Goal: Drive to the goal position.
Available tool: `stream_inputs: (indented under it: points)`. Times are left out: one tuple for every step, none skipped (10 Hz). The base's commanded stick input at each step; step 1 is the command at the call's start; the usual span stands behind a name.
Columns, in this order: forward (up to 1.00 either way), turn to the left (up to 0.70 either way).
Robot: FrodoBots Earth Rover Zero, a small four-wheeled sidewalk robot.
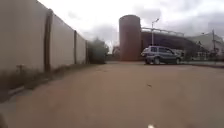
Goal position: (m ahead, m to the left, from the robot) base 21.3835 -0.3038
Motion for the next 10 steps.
stream_inputs:
  points:
    - [1.00, 0.00]
    - [1.00, 0.00]
    - [1.00, 0.00]
    - [1.00, 0.00]
    - [1.00, 0.00]
    - [1.00, 0.00]
    - [1.00, 0.00]
    - [1.00, 0.00]
    - [1.00, 0.00]
    - [1.00, 0.00]
